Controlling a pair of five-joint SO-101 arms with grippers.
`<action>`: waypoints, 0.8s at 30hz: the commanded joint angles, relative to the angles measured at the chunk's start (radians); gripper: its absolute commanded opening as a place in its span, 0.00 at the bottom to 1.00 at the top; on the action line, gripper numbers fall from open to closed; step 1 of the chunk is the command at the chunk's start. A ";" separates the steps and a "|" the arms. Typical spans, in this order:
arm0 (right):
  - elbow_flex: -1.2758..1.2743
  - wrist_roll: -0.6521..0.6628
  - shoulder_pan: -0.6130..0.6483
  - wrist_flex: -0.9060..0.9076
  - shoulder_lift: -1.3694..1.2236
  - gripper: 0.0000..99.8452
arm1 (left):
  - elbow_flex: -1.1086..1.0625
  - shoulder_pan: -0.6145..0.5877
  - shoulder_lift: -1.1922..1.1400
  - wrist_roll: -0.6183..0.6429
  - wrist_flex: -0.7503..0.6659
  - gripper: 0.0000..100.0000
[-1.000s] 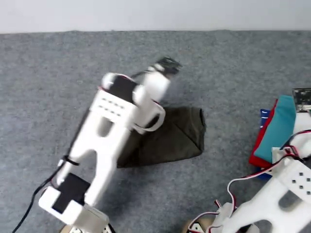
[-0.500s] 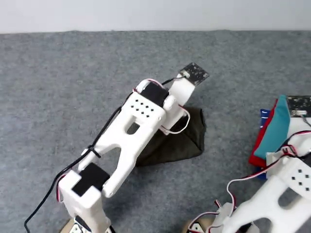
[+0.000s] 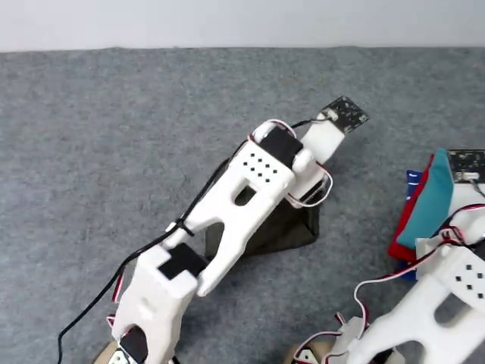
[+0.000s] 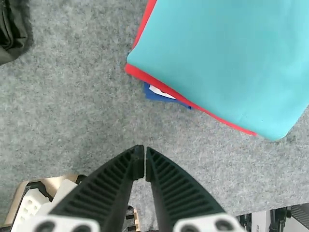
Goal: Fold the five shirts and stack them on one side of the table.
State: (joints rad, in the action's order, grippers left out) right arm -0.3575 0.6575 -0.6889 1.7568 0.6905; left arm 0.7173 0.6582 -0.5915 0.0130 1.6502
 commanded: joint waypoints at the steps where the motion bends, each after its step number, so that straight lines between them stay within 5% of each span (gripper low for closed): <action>1: 0.006 0.009 -0.008 0.033 0.021 0.01 | 0.183 -0.029 -0.017 0.000 0.103 0.21; 4: 0.006 0.009 -0.008 0.031 0.021 0.01 | 0.257 -0.094 -0.020 0.000 0.107 0.18; 8: 0.006 0.009 -0.008 0.031 0.021 0.01 | 0.275 -0.195 -0.021 -0.058 0.106 0.02; 13: 0.006 0.009 -0.007 0.030 0.021 0.01 | 0.151 -0.285 -0.025 -0.127 0.106 0.01; 24: 0.006 0.009 -0.004 0.030 0.021 0.01 | -0.180 -0.183 -0.075 -0.244 0.086 0.01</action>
State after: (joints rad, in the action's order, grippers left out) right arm -0.3575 0.6575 -0.6889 1.7568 0.6905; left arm 0.5731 0.4388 -0.6529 -0.2064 1.7300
